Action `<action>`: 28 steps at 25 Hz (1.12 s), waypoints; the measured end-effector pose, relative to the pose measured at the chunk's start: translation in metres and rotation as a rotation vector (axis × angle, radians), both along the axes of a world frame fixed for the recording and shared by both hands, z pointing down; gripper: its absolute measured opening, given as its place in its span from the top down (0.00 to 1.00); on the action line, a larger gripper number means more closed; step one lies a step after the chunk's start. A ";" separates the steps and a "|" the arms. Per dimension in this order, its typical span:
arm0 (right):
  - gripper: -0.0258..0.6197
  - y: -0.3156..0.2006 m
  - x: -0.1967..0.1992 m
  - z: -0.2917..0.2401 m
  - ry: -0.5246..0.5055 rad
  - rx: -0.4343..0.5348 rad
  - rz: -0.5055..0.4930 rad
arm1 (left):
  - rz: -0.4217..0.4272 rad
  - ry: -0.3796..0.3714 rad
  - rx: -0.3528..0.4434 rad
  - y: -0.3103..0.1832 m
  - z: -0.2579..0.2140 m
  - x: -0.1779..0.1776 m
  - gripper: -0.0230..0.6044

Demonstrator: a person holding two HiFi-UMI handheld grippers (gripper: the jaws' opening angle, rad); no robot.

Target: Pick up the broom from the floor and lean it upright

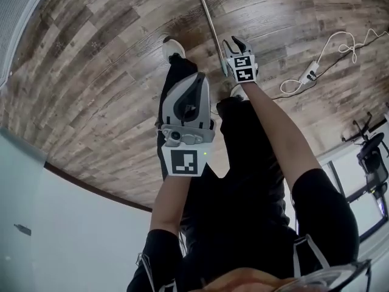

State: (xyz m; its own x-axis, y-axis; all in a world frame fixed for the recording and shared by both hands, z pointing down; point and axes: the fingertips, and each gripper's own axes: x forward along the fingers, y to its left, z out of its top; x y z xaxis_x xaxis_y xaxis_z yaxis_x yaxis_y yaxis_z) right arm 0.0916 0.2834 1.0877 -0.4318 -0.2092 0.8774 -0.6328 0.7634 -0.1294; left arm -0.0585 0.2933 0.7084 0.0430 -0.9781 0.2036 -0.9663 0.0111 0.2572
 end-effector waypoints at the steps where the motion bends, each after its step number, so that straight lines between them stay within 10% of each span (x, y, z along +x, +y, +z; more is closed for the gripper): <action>1: 0.75 0.002 0.000 0.016 0.007 -0.005 0.000 | -0.012 0.008 -0.017 0.002 0.013 -0.003 0.93; 6: 0.75 0.008 0.000 0.087 0.030 -0.038 0.018 | -0.001 0.030 -0.100 0.015 0.054 -0.003 0.93; 23: 0.77 0.036 0.001 0.238 0.222 -0.147 -0.125 | -0.038 0.026 -0.003 -0.004 0.048 -0.049 0.93; 28: 0.83 0.014 0.009 0.225 0.187 -0.200 0.068 | -0.032 0.001 -0.021 -0.001 0.054 -0.055 0.93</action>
